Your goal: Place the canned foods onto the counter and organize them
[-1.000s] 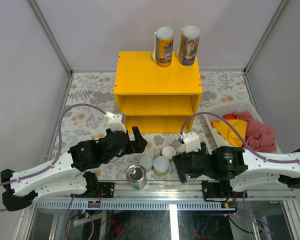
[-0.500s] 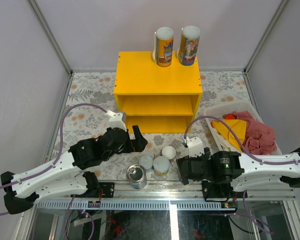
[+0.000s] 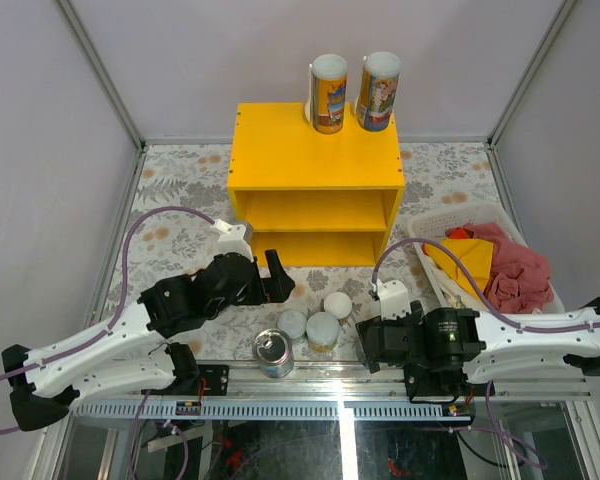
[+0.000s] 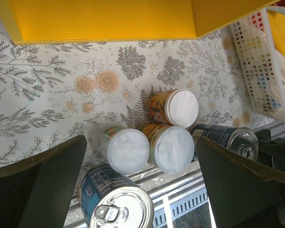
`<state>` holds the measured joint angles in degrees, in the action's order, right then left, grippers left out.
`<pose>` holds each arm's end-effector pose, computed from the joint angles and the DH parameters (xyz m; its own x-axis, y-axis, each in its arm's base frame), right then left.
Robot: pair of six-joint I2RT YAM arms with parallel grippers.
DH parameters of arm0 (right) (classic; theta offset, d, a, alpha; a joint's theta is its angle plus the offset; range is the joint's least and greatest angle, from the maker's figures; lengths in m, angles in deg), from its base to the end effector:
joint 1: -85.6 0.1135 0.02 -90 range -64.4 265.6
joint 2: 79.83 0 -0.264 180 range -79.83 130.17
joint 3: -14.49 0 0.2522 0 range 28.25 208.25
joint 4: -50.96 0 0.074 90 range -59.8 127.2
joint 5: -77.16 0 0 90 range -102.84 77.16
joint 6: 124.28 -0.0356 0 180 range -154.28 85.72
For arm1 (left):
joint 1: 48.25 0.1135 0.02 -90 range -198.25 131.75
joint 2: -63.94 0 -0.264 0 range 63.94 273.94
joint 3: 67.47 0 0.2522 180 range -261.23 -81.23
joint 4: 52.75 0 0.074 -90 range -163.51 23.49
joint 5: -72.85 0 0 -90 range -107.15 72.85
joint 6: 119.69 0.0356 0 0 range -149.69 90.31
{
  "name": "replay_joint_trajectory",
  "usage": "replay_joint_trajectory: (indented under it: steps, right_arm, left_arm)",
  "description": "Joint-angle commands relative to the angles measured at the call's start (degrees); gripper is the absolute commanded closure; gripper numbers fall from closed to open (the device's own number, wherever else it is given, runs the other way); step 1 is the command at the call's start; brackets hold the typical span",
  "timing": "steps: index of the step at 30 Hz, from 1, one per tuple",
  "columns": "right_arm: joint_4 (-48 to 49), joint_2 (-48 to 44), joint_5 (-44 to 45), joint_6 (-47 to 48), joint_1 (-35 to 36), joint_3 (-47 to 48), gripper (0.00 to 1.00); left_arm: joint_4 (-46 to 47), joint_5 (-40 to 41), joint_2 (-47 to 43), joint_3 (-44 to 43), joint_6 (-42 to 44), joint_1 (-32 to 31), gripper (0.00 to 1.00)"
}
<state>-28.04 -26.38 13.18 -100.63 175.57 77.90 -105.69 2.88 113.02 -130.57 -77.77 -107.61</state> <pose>0.0157 0.1491 0.2702 -0.8233 -0.2304 -0.5187 -0.3600 0.9185 0.1633 0.0999 -0.1447 0.3066 -0.7143 -0.1658 -0.6799 0.2111 0.8753 -0.4352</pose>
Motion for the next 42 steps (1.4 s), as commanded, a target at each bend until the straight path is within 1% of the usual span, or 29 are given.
replay_joint_trajectory:
  steps: [1, 9, 22, 30, 35, 42]
  right_arm:
    - [1.3, -1.6, 1.5, -2.8, 0.5, -1.6, 0.01]
    - [5.1, -2.1, 1.8, -1.7, 0.5, -4.2, 0.01]
    - [10.9, -3.1, 8.3, -1.8, 0.5, -9.2, 0.01]
    - [16.5, -1.5, 12.3, 1.3, 0.5, -11.7, 0.01]
    - [17.8, -0.7, 12.0, 1.5, 0.5, -12.3, 0.01]
    - [19.3, -3.3, 12.8, 1.1, 0.5, -13.7, 0.01]
  left_arm:
    - [2.7, -1.3, 0.0, 0.5, 1.0, 0.6, 0.00]
    - [2.7, -1.6, -0.1, 0.4, 0.8, 1.0, 0.00]
    - [2.7, -1.8, -0.4, 0.9, 0.4, 1.3, 0.00]
    - [3.2, -1.9, -0.3, 1.1, 0.5, 1.5, 0.00]
    - [2.9, -1.8, -0.7, 1.2, 0.5, 1.7, 0.00]
    - [3.3, -2.2, -0.7, 1.8, 0.5, 1.9, 0.00]
